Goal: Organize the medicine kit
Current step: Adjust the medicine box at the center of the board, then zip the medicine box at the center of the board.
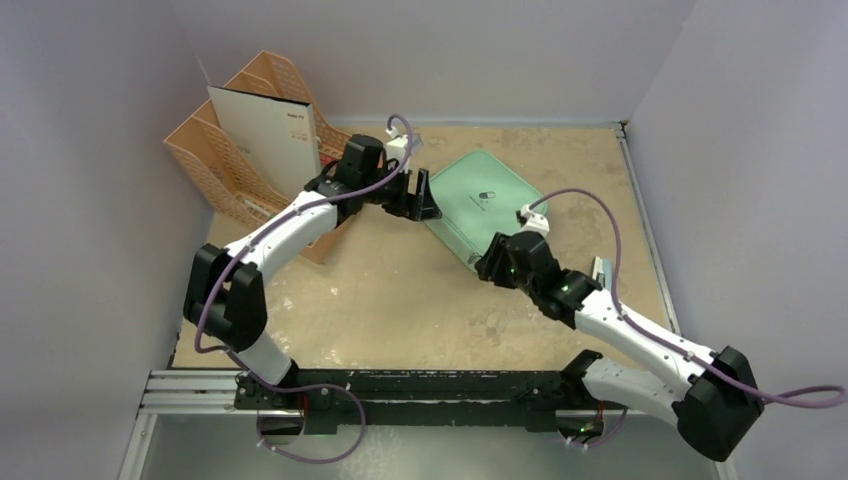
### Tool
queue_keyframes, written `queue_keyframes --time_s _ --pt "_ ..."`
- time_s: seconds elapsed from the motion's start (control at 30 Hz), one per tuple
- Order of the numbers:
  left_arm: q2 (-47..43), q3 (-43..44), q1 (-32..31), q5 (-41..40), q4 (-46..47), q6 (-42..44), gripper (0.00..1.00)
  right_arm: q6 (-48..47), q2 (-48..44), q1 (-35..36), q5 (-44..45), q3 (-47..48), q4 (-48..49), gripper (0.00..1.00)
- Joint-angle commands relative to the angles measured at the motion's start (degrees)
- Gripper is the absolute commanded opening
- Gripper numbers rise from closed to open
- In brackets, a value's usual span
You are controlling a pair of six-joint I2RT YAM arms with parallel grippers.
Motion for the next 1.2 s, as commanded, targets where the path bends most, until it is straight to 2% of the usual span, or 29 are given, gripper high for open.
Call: queue_keyframes --time_s 0.0,0.1,0.33,0.6,0.93,1.17 --pt "-5.7 1.5 0.6 -1.3 -6.1 5.2 0.79 7.0 -0.9 5.0 9.8 -5.2 7.8 0.52" --pt "-8.5 -0.6 1.1 -6.9 -7.7 5.2 0.82 7.6 1.0 6.3 10.2 -6.6 14.6 0.51" --pt "-14.8 -3.5 2.0 -14.7 -12.1 7.0 0.86 10.7 8.0 10.2 13.8 -5.2 20.1 0.47" --pt "-17.6 -8.5 2.9 -9.0 -9.8 9.7 0.88 18.2 11.6 13.0 21.9 -1.1 13.7 0.46" --pt "-17.4 -10.6 2.9 -5.6 -9.8 10.5 0.87 20.6 15.1 13.1 25.3 -1.2 15.3 0.46" --pt "-19.0 -11.0 2.9 -6.0 -9.4 10.8 0.86 19.8 18.9 13.1 26.6 1.7 14.5 0.47"
